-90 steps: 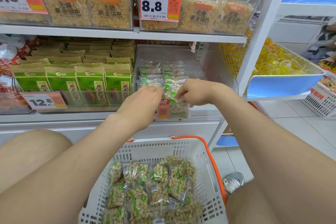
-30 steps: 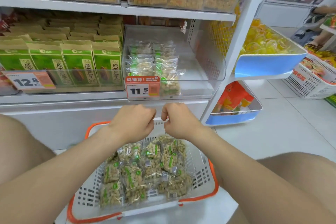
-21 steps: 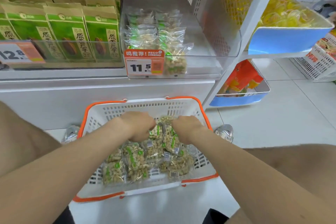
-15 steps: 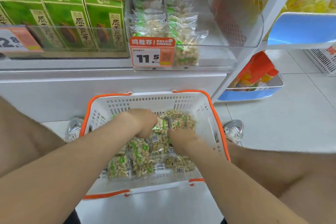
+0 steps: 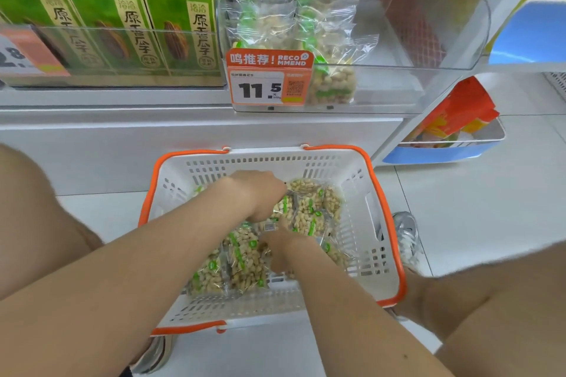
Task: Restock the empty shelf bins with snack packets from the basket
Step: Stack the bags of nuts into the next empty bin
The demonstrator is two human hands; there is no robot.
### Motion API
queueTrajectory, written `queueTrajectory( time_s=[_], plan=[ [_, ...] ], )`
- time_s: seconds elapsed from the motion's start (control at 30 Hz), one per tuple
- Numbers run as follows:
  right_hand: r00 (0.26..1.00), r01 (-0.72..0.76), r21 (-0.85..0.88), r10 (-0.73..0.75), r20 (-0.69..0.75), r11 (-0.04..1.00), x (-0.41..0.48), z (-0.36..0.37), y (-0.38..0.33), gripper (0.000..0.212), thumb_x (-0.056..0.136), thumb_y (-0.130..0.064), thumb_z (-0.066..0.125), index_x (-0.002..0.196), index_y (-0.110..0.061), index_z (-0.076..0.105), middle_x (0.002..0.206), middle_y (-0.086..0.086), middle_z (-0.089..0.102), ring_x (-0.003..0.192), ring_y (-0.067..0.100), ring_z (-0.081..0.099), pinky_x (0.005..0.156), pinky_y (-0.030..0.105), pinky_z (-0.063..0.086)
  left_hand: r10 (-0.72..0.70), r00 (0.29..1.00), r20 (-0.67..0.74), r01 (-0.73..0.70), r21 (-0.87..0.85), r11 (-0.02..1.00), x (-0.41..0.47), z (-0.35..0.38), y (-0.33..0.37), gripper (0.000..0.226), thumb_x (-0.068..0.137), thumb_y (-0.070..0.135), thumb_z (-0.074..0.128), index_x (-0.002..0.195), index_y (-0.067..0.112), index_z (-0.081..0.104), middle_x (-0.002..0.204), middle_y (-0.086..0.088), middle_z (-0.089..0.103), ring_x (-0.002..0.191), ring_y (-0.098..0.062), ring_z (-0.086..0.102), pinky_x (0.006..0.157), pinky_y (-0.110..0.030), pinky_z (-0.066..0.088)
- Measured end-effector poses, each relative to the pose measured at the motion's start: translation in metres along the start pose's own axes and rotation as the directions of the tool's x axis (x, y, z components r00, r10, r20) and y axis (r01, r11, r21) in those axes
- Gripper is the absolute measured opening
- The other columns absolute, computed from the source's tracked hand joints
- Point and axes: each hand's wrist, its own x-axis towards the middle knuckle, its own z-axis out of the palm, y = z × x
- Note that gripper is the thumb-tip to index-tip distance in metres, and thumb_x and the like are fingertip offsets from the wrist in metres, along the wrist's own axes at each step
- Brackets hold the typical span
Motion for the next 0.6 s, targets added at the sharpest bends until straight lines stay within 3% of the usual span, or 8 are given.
queueTrajectory(
  time_s=[0.07,0.17,0.23,0.3,0.4,0.47,0.6],
  plan=[
    [1.0,-0.029,0.004,0.029,-0.009,1.0,0.002,-0.005,-0.001,0.085,0.088,0.008,0.064,0.158,-0.03,0.035,0.17,0.016,-0.016,0.119,0.043,0.062,0.093,0.048,0.06,-0.008,1.0,0.015,0.008,0.021,1.0,0.0,0.001,0.0,0.051,0.095,-0.008,0.048,0.138,0.017,0.059,0.121,-0.008,0.062,0.091,-0.026,0.067,0.06,-0.032,0.048],
    [0.995,-0.037,-0.055,0.032,-0.099,0.998,0.01,-0.014,0.001,0.091,0.081,0.002,0.077,0.154,-0.029,0.034,0.162,0.017,0.018,0.129,0.046,0.054,0.099,0.052,0.056,-0.034,0.999,0.009,0.034,0.012,0.999,0.002,-0.004,-0.002,0.05,0.094,-0.006,0.053,0.138,0.017,0.058,0.12,-0.007,0.063,0.09,-0.026,0.066,0.06,-0.033,0.045],
    [0.984,-0.004,-0.059,-0.006,-0.176,0.998,0.012,-0.028,0.005,0.084,0.084,0.001,0.075,0.153,-0.025,0.034,0.145,0.014,0.045,0.118,0.039,0.061,0.093,0.049,0.057,-0.056,0.998,-0.013,0.056,-0.016,0.998,0.003,-0.011,-0.01,0.053,0.093,-0.009,0.052,0.138,0.017,0.059,0.123,-0.008,0.063,0.097,-0.028,0.067,0.064,-0.035,0.047],
    [0.973,0.066,0.065,-0.05,-0.226,0.996,0.009,-0.046,0.014,0.079,0.088,0.008,0.062,0.153,-0.025,0.031,0.114,0.01,0.063,0.091,0.029,0.066,0.073,0.041,0.059,-0.087,0.996,-0.025,0.086,-0.023,0.996,0.001,-0.02,-0.02,0.048,0.091,-0.013,0.048,0.129,0.013,0.061,0.113,-0.008,0.062,0.098,-0.03,0.066,0.065,-0.037,0.05],
    [0.96,0.142,0.274,-0.066,-0.271,0.951,-0.006,-0.075,0.03,0.06,0.089,-0.002,0.062,0.138,-0.022,0.033,0.098,0.007,0.061,0.082,0.022,0.061,0.066,0.04,0.057,-0.172,0.985,-0.026,0.172,0.009,0.985,-0.004,-0.033,-0.029,0.034,0.091,-0.014,0.048,0.113,0.011,0.057,0.096,-0.005,0.05,0.092,-0.029,0.059,0.06,-0.034,0.041],
    [0.945,0.18,0.338,-0.067,-0.319,0.924,-0.02,-0.094,0.039,0.052,0.089,-0.014,0.068,0.131,-0.014,0.038,0.096,0.004,0.058,0.08,0.017,0.057,0.061,0.034,0.049,-0.198,0.98,-0.02,0.198,-0.03,0.98,-0.005,-0.04,-0.031,0.042,0.091,-0.012,0.051,0.124,0.012,0.059,0.108,-0.006,0.057,0.091,-0.027,0.059,0.061,-0.032,0.042],
    [0.925,0.265,0.448,-0.093,-0.37,0.854,-0.058,-0.126,0.051,0.041,0.082,-0.008,0.078,0.115,-0.012,0.054,0.083,0.0,0.058,0.065,0.013,0.056,0.051,0.023,0.044,-0.16,0.987,-0.02,0.149,-0.279,0.949,-0.006,-0.047,-0.03,0.054,0.087,-0.004,0.064,0.135,0.017,0.051,0.127,-0.004,0.06,0.104,-0.028,0.062,0.09,-0.039,0.056]
  ],
)
